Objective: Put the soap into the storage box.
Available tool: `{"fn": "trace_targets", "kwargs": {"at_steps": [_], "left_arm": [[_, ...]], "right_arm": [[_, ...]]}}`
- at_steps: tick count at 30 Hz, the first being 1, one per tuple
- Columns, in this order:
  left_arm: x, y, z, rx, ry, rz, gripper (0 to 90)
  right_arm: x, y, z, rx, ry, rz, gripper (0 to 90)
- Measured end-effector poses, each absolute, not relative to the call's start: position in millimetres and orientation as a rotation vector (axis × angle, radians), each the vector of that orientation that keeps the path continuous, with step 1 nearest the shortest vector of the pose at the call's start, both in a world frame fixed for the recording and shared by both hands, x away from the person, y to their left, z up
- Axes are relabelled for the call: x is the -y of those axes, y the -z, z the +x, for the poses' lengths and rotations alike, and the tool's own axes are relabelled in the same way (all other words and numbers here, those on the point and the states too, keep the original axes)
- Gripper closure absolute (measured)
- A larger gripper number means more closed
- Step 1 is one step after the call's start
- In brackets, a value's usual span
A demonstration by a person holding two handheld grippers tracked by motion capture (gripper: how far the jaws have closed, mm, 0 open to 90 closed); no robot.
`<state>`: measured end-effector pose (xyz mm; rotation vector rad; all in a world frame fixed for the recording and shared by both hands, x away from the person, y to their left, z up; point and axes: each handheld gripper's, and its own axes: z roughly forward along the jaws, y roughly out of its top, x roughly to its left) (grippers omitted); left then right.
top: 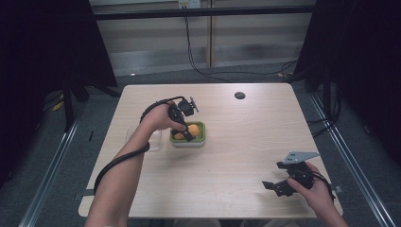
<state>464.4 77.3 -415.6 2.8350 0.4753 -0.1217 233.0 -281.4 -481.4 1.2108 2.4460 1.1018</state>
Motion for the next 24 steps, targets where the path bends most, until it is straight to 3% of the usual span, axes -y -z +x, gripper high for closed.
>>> {"fn": "trace_targets", "kwargs": {"at_steps": [24], "left_arm": [[-98,421,436,-0.495,0.148,2.791,11.2]], "right_arm": [[280,483,235,-2.455,-1.109,1.202,2.3]]}}
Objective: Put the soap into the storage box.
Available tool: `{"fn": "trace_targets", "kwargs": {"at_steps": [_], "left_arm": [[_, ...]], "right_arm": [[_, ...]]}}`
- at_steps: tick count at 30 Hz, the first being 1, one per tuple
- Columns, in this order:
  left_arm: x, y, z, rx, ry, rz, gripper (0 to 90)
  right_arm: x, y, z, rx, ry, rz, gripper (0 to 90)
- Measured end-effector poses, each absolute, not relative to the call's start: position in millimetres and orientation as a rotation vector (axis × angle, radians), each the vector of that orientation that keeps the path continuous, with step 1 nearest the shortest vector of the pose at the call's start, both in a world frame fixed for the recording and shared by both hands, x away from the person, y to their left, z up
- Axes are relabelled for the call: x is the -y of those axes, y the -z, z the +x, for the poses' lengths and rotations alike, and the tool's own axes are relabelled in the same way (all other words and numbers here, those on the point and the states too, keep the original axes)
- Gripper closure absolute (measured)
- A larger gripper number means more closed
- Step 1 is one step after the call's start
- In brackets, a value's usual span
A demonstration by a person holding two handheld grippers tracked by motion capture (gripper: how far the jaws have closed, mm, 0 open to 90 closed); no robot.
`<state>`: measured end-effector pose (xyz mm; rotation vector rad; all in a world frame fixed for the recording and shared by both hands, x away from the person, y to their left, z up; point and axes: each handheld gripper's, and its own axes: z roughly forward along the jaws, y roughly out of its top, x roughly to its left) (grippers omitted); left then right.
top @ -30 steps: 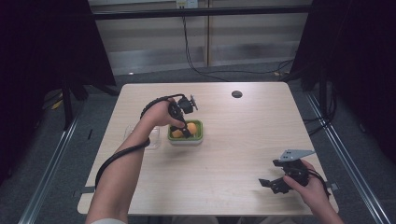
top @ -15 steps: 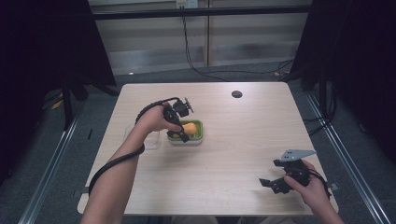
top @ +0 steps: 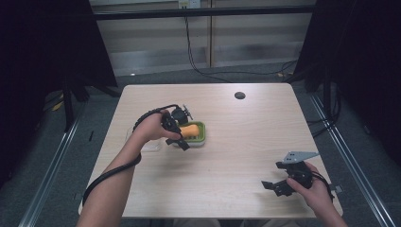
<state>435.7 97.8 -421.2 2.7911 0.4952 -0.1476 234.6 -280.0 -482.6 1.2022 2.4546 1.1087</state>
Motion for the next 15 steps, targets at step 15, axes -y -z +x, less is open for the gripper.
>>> {"fn": "trace_targets", "kwargs": {"at_steps": [15], "left_arm": [[-106,423,416,-0.502,0.16,2.753,10.2]], "right_arm": [[275,483,235,-2.459,-1.105,1.196,2.3]]}}
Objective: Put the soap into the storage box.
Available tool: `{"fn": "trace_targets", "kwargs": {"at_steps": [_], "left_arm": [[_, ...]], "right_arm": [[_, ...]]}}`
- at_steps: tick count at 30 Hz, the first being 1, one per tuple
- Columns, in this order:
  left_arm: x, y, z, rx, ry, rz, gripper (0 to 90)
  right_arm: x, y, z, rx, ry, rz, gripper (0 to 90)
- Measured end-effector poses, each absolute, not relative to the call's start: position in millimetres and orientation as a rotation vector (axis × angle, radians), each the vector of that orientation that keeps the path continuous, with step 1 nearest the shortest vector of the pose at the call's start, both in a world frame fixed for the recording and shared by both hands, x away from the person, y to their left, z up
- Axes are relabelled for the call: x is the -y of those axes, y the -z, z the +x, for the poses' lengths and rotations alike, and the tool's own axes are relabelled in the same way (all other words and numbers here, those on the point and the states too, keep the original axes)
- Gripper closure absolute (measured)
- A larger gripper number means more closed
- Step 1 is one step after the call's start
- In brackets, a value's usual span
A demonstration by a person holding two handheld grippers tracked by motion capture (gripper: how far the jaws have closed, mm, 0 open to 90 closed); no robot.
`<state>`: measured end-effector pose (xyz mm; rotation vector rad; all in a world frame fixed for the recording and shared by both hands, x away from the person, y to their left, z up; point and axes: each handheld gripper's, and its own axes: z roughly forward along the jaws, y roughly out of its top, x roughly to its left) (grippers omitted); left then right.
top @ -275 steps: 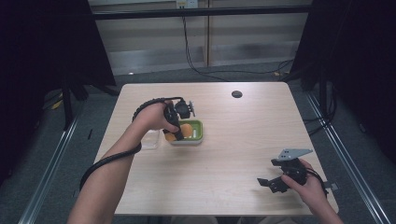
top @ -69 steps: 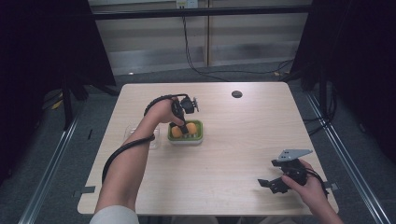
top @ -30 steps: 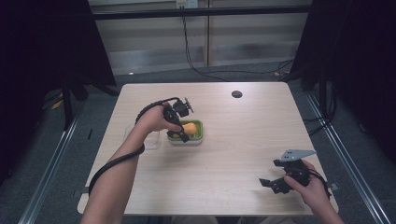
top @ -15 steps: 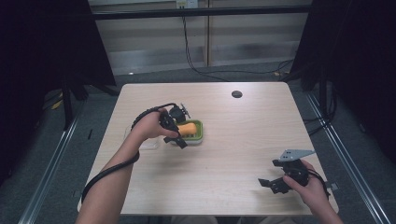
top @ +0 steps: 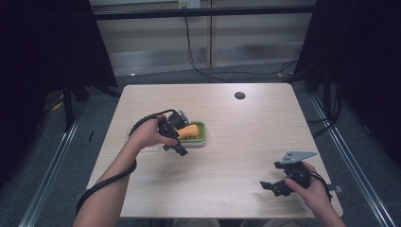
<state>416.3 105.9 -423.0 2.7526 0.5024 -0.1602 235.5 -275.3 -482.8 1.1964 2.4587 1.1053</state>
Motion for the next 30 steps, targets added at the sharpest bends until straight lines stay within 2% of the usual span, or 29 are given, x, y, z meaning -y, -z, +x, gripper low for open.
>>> {"fn": "trace_targets", "kwargs": {"at_steps": [30], "left_arm": [[-97,448,390,-0.428,0.197,2.74,9.5]], "right_arm": [[272,483,236,-2.472,-1.098,1.183,2.3]]}}
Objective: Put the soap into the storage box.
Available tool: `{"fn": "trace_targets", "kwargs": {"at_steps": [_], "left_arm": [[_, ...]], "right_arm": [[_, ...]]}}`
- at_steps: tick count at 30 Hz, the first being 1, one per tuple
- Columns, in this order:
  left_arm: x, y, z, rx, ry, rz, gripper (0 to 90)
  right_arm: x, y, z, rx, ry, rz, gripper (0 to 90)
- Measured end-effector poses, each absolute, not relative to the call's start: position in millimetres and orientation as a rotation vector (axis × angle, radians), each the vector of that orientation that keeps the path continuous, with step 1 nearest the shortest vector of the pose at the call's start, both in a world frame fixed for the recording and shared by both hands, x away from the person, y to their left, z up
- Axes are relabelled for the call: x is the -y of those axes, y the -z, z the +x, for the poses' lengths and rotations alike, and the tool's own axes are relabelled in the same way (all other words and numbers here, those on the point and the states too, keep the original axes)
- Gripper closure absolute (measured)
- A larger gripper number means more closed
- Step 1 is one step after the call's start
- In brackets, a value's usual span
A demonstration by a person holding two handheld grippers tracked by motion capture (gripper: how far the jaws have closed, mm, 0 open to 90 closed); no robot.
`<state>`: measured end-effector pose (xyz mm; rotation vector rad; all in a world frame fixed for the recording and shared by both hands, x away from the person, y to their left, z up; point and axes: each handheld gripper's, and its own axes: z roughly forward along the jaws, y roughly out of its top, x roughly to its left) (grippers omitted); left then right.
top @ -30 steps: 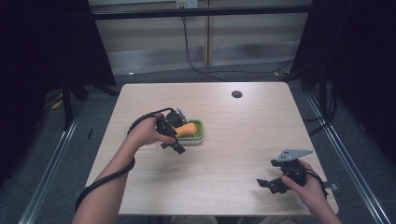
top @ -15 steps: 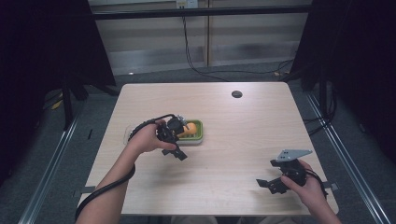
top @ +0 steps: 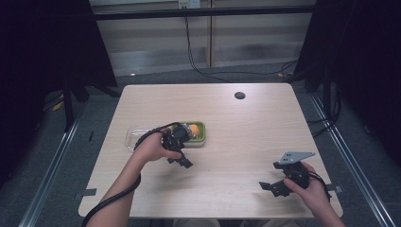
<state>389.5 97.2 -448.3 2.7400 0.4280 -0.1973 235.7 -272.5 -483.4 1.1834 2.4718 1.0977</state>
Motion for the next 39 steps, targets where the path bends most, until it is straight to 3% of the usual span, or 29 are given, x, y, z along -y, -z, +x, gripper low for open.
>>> {"fn": "trace_targets", "kwargs": {"at_steps": [39], "left_arm": [[-92,474,358,-0.391,0.189,2.65,8.6]], "right_arm": [[273,483,235,-2.474,-1.097,1.187,2.3]]}}
